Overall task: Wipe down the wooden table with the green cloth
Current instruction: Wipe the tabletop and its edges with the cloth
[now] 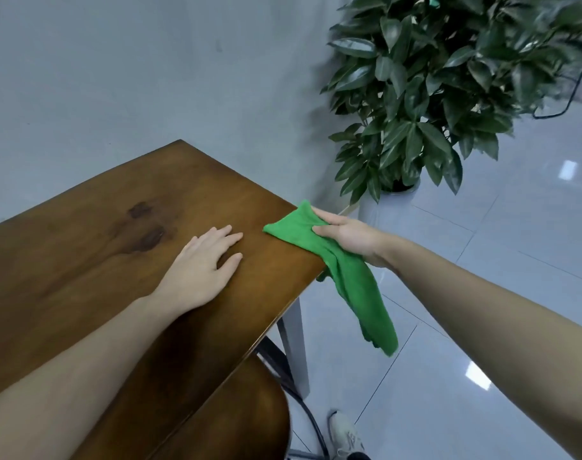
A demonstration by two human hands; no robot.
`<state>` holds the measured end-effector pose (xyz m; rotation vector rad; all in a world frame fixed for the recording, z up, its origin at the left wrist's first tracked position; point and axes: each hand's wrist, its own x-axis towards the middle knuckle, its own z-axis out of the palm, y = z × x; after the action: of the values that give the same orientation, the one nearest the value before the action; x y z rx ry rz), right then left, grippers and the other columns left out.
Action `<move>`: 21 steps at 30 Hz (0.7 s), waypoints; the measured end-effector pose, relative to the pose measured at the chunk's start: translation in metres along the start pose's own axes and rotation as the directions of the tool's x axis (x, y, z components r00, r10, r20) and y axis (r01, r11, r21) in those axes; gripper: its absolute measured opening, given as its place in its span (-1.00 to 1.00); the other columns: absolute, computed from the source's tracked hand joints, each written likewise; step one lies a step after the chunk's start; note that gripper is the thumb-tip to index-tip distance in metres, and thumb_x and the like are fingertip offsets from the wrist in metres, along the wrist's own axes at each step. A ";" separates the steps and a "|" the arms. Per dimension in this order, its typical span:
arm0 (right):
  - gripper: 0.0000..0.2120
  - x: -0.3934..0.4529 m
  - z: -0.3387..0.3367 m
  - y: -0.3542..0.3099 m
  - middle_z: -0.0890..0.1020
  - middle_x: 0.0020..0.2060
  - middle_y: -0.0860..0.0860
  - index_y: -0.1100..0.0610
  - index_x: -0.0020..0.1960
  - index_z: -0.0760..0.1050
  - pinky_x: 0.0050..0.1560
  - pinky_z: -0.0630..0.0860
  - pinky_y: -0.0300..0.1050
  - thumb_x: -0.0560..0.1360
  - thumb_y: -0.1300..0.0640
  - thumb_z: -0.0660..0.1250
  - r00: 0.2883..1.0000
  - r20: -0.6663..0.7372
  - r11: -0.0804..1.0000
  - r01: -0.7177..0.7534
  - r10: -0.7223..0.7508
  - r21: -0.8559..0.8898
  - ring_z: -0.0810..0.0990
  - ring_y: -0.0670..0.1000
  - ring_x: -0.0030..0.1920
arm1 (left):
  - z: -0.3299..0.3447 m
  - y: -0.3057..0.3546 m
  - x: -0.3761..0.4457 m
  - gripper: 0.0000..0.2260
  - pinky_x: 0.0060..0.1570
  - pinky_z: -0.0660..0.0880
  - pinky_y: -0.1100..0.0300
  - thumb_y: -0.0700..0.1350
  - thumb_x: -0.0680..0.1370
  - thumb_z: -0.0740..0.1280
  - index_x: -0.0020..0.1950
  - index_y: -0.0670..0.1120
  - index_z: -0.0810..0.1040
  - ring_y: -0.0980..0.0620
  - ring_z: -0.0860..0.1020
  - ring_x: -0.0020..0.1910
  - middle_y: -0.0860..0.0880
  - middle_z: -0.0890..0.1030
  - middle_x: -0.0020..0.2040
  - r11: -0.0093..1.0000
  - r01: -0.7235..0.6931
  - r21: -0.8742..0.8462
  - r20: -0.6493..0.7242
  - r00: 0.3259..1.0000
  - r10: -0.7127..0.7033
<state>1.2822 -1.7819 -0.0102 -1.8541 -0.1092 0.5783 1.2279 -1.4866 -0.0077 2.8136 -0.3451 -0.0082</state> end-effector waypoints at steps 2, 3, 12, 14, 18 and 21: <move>-0.57 -0.015 0.013 0.013 0.47 0.44 -0.11 -0.14 0.55 0.32 0.37 0.45 -0.10 0.69 0.03 0.19 0.979 -0.190 0.997 0.076 -0.070 0.025 0.53 -0.06 0.32 | -0.001 0.001 -0.017 -0.57 0.54 -0.01 0.02 0.15 0.65 0.09 0.53 0.14 0.29 0.07 0.11 0.56 0.09 0.23 0.57 1.000 -0.024 -0.006 -0.002 1.000 0.024; -0.58 -0.022 0.022 0.018 0.44 0.47 -0.08 -0.07 0.55 0.32 0.46 0.33 -0.08 0.70 0.06 0.16 0.952 -0.290 0.993 0.109 -0.095 0.034 0.46 -0.04 0.40 | -0.001 0.001 -0.024 -0.57 0.54 -0.01 0.03 0.14 0.66 0.09 0.53 0.14 0.29 0.07 0.11 0.56 0.08 0.23 0.57 0.999 -0.031 -0.015 0.000 1.000 0.031; -0.53 -0.037 0.127 0.043 0.13 0.62 -0.10 0.02 0.58 0.26 0.57 -0.30 0.17 0.70 0.03 -0.05 0.705 -0.609 0.916 0.154 -0.364 -0.369 -0.22 0.12 0.62 | -0.001 -0.005 -0.069 -0.60 0.54 0.00 0.06 0.10 0.67 0.11 0.52 0.13 0.31 0.07 0.13 0.56 0.08 0.25 0.56 0.998 -0.066 -0.018 -0.010 0.998 0.065; -0.49 -0.043 0.134 0.046 0.29 0.57 -0.10 0.03 0.54 0.35 0.58 -0.26 0.20 0.69 -0.05 -0.09 0.684 -0.503 0.794 0.188 -0.528 -0.579 -0.10 0.11 0.63 | -0.001 -0.004 -0.070 -0.60 0.54 0.01 0.05 0.09 0.66 0.12 0.51 0.13 0.33 0.07 0.14 0.56 0.07 0.26 0.56 0.998 -0.062 -0.021 -0.022 0.998 0.061; -0.41 -0.048 0.113 0.051 0.52 0.42 -0.04 0.05 0.45 0.48 0.57 0.08 0.12 0.70 -0.17 -0.16 0.629 -0.166 0.453 0.329 -0.760 -0.829 0.34 0.10 0.51 | 0.000 -0.001 -0.070 -0.61 0.54 0.03 0.06 0.08 0.66 0.12 0.51 0.12 0.34 0.07 0.16 0.55 0.08 0.28 0.55 0.999 -0.053 0.000 -0.049 0.997 0.053; -0.45 -0.040 0.077 0.049 0.46 0.47 0.01 0.02 0.49 0.42 0.49 0.22 0.09 0.67 -0.23 -0.03 0.593 0.190 0.157 0.482 -0.782 -0.862 0.40 0.11 0.46 | 0.001 -0.001 -0.070 -0.61 0.54 0.04 0.07 0.08 0.66 0.12 0.50 0.13 0.35 0.09 0.17 0.55 0.09 0.29 0.54 0.999 -0.044 0.020 -0.057 0.997 0.045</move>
<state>1.2037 -1.7469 -0.0603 -2.5411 -1.1637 -0.5738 1.1596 -1.4698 -0.0111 2.8174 -0.3967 0.0865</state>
